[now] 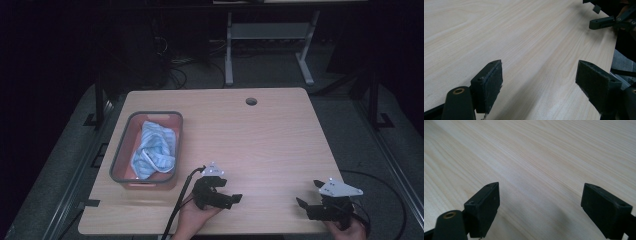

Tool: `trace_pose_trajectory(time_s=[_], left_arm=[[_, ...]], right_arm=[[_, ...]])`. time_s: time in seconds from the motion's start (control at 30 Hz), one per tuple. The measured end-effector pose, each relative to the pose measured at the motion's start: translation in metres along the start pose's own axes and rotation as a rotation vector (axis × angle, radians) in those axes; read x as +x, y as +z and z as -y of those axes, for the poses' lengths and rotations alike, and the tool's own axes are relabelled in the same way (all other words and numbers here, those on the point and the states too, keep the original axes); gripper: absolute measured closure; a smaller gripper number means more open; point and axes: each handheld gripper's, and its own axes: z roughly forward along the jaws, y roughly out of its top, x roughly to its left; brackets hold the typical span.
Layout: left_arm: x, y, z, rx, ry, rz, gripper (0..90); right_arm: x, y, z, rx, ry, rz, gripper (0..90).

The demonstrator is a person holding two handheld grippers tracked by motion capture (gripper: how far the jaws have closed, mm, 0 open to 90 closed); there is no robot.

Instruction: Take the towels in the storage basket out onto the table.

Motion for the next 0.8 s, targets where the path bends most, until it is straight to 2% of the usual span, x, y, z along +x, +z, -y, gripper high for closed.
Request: trace_pose_trajectory(time_s=[0.17, 0.3, 0.37, 0.47, 0.5, 0.53, 0.67, 0.8], left_arm=[[0.002, 0.001, -0.002, 0.005, -0.006, 0.009, 20.8], [0.003, -0.001, -0.010, -0.004, -0.022, 0.018, 20.2], [0.003, -0.001, -0.015, -0.004, -0.017, 0.015, 20.1], [0.004, -0.008, -0.029, -0.022, -0.023, 0.019, 20.1], [0.004, -0.008, -0.029, -0.022, -0.023, 0.019, 20.0], [0.005, -0.009, -0.036, -0.020, -0.033, 0.018, 19.0], [0.008, -0.010, -0.048, -0.001, -0.025, 0.006, 18.6], [0.014, -0.014, -0.064, -0.005, -0.027, -0.001, 18.5]], right_arm=[[0.000, 0.000, 0.000, 0.000, 0.001, -0.002, 14.8], [0.000, 0.000, -0.001, -0.002, 0.002, 0.002, 14.8], [0.000, 0.000, -0.001, -0.002, 0.007, 0.002, 14.8], [0.001, 0.001, -0.003, -0.007, -0.004, 0.004, 14.8], [0.001, 0.001, -0.003, -0.007, -0.004, 0.004, 14.8], [0.002, 0.003, -0.004, 0.001, -0.003, -0.001, 14.8], [0.003, 0.005, -0.005, 0.006, -0.007, -0.005, 14.8], [0.003, 0.003, -0.006, -0.002, -0.010, -0.001, 14.8]])
